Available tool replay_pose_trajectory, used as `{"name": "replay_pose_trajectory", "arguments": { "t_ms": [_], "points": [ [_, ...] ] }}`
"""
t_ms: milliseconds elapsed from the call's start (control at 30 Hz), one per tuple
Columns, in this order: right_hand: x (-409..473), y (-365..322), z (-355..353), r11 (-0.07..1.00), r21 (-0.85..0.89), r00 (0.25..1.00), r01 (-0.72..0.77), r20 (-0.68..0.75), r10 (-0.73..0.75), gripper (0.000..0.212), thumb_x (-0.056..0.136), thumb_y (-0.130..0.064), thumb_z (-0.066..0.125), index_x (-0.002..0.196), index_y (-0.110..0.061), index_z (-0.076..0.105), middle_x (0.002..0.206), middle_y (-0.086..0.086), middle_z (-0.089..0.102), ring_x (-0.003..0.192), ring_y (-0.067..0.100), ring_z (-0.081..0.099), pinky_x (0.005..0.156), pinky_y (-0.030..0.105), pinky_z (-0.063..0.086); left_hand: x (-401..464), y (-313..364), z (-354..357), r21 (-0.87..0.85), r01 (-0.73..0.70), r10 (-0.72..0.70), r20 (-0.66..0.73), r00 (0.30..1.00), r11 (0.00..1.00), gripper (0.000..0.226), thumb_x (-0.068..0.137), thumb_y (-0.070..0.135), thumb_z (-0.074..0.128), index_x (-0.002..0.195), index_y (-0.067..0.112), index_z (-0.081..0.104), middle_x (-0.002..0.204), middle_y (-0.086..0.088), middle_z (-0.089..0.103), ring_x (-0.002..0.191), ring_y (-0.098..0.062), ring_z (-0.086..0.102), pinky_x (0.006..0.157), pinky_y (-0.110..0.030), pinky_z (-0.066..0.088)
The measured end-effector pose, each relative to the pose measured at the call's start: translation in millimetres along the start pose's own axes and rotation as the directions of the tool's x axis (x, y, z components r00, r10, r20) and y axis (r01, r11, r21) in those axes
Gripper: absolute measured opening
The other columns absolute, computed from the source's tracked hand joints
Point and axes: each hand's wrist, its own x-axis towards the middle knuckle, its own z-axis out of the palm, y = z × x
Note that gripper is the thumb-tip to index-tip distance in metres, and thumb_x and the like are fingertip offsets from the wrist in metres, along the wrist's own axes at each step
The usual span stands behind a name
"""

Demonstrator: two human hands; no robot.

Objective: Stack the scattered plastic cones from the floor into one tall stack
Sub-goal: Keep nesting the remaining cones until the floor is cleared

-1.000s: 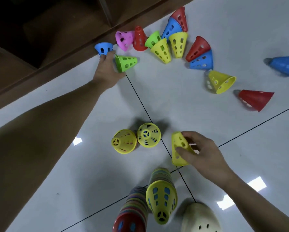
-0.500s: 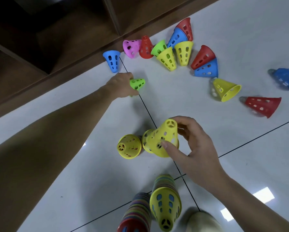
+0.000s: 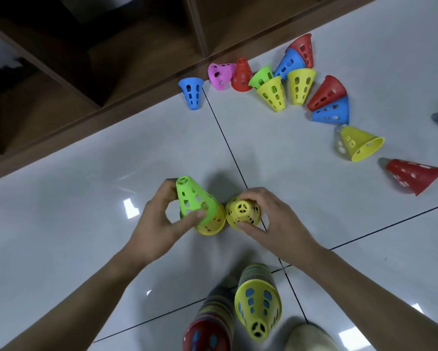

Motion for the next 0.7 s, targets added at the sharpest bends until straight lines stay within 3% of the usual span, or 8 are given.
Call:
{"name": "replay_pose_trajectory", "arguments": {
  "t_ms": [100,233,333,433,533,600,633,700],
  "points": [
    [1.2,-0.3,-6.6,0.997,0.051,0.998,-0.058,-0.022,0.059,0.051,0.080,-0.048,0.075,0.122,-0.027,0.055,0.117,-0.018,0.059,0.110,0.003,0.057,0.088,0.017,0.047,-5.0,-17.1,9.6,0.164,-0.083,0.075,0.049,0.996,0.983,0.056,0.078,0.031,0.086,0.124,0.019,0.057,0.120,0.009,0.065,0.120,-0.012,0.061,0.100,-0.022,0.045],
    [11.4,4.0,-24.1,1.000,-0.006,0.976,-0.020,-0.218,0.019,0.044,0.090,-0.048,0.057,0.120,-0.016,0.061,0.117,-0.009,0.062,0.112,0.002,0.057,0.097,0.022,0.044,-0.8,-38.6,16.6,0.250,-0.141,0.116,0.113,0.987,0.958,0.062,0.076,0.031,0.087,0.129,0.027,0.054,0.132,0.014,0.061,0.135,-0.002,0.048,0.110,-0.031,0.042],
    [31.7,19.3,-54.3,0.974,-0.226,0.913,-0.006,-0.399,-0.087,0.032,0.094,-0.034,0.059,0.112,-0.008,0.063,0.113,0.003,0.063,0.110,0.017,0.058,0.098,0.027,0.043,6.4,-40.7,7.1,0.224,-0.199,0.159,0.184,0.970,0.954,0.067,0.078,0.048,0.082,0.133,0.022,0.054,0.141,0.008,0.057,0.140,-0.008,0.044,0.113,-0.034,0.040],
    [55.5,50.9,-96.1,0.835,-0.517,0.863,-0.190,-0.493,-0.109,0.038,0.090,-0.034,0.062,0.115,-0.007,0.062,0.118,0.010,0.060,0.115,0.030,0.054,0.100,0.042,0.041,21.5,-40.4,-8.9,0.141,-0.302,0.273,0.189,0.943,0.943,0.066,0.096,0.057,0.050,0.137,0.006,0.053,0.143,-0.006,0.056,0.136,-0.024,0.050,0.111,-0.036,0.039],
    [70.2,80.3,-133.0,0.621,-0.601,0.826,-0.504,-0.546,0.141,0.060,0.087,-0.043,0.063,0.131,-0.004,0.052,0.136,0.020,0.050,0.131,0.040,0.041,0.108,0.052,0.032,63.4,-40.2,-17.8,0.119,-0.158,0.166,-0.056,0.985,0.980,0.058,0.100,0.056,0.040,0.131,0.011,0.059,0.130,0.000,0.063,0.124,-0.020,0.057,0.105,-0.032,0.044],
    [72.8,90.1,-148.5,0.501,-0.568,0.752,-0.653,-0.567,0.338,0.069,0.087,-0.045,0.065,0.138,-0.003,0.045,0.138,0.023,0.049,0.131,0.042,0.042,0.109,0.052,0.031,105.2,-39.1,-18.8,0.067,0.009,0.003,-0.185,0.983,0.998,0.042,0.102,0.045,0.048,0.129,0.014,0.059,0.125,0.001,0.061,0.116,-0.019,0.058,0.094,-0.015,0.044],
    [73.3,92.3,-153.5,0.450,-0.556,0.715,-0.699,-0.564,0.414,0.068,0.088,-0.045,0.064,0.137,-0.002,0.044,0.134,0.024,0.051,0.127,0.042,0.046,0.106,0.050,0.033,129.5,-39.0,-20.1,0.039,0.083,-0.072,-0.223,0.972,0.996,0.036,0.103,0.037,0.052,0.131,0.015,0.056,0.128,0.000,0.059,0.113,-0.019,0.057,0.086,-0.008,0.043],
    [73.4,96.9,-158.0,0.416,-0.520,0.665,-0.746,-0.540,0.516,0.056,0.089,-0.040,0.062,0.128,-0.003,0.046,0.125,0.021,0.057,0.117,0.041,0.054,0.100,0.047,0.039,176.5,-34.5,-23.0,0.001,0.175,-0.170,-0.248,0.954,0.985,0.041,0.100,0.028,0.060,0.139,0.020,0.049,0.139,-0.001,0.052,0.116,-0.016,0.056,0.082,-0.011,0.044]
  ]
}}
